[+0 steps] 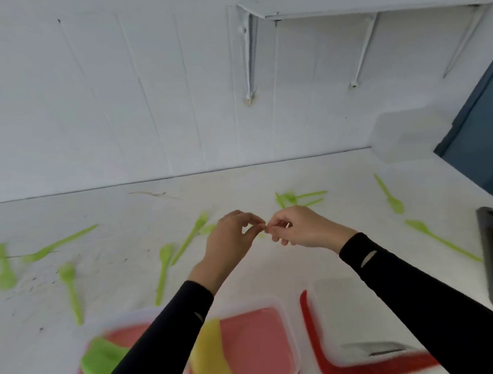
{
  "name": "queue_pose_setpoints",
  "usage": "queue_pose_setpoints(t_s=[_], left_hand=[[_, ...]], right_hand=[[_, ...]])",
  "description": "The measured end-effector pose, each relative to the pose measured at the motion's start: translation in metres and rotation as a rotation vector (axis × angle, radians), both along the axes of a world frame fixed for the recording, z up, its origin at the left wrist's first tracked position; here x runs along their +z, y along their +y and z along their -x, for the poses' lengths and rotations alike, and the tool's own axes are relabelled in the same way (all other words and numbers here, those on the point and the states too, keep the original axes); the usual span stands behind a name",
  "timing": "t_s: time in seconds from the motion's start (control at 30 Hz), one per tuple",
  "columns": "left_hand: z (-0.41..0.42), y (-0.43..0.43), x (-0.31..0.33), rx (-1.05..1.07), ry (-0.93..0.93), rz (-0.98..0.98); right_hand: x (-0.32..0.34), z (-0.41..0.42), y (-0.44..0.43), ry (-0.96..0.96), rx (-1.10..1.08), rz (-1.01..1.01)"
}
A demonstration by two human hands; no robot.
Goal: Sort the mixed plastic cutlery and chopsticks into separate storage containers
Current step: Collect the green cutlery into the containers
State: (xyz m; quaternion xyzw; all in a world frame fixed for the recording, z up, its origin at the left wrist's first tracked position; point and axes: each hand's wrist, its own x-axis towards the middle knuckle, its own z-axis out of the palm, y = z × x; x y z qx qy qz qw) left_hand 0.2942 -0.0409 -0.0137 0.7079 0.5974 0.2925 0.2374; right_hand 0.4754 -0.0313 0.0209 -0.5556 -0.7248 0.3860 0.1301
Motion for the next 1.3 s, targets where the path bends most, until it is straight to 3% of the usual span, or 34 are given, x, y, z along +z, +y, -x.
queue_pose_setpoints(t_s=[0.37, 0.5, 0.67, 0.73, 0.83, 0.97, 1.13, 1.2, 1.3], left_hand=[[-0.148, 0.1, -0.015, -0.083, 0.113, 0.146], [-0.226, 0.128, -0.011, -0.217, 0.126, 0.106], [-0.313, 0.147, -0.033, -0.504, 0.458, 0.042], [-0.33, 0.149, -0.045, -0.57, 0.584, 0.0], [-0.348, 0.152, -0.06, -0.636, 0.616, -0.041], [-0.359, 0.151, -0.077, -0.68, 0.519, -0.116], [-0.359, 0.15, -0.067, -0.556, 0.268, -0.275], [-0.361, 0.148, -0.045, -0.456, 0.11, -0.34], [-0.361, 0.134, -0.012, -0.324, -0.22, -0.135]], right_hand=[[-0.023, -0.159, 0.086, -0.183, -0.046, 0.052], [-0.024, -0.233, 0.096, -0.418, -0.08, 0.074], [-0.024, -0.309, 0.081, -0.646, -0.104, 0.287], [-0.029, -0.323, 0.076, -0.676, -0.11, 0.348], [-0.04, -0.338, 0.072, -0.624, -0.145, 0.388], [-0.046, -0.336, 0.076, -0.579, -0.154, 0.397], [-0.044, -0.332, 0.076, -0.569, -0.144, 0.37], [-0.04, -0.336, 0.078, -0.44, -0.21, 0.322], [-0.029, -0.34, 0.083, -0.086, -0.4, 0.148]])
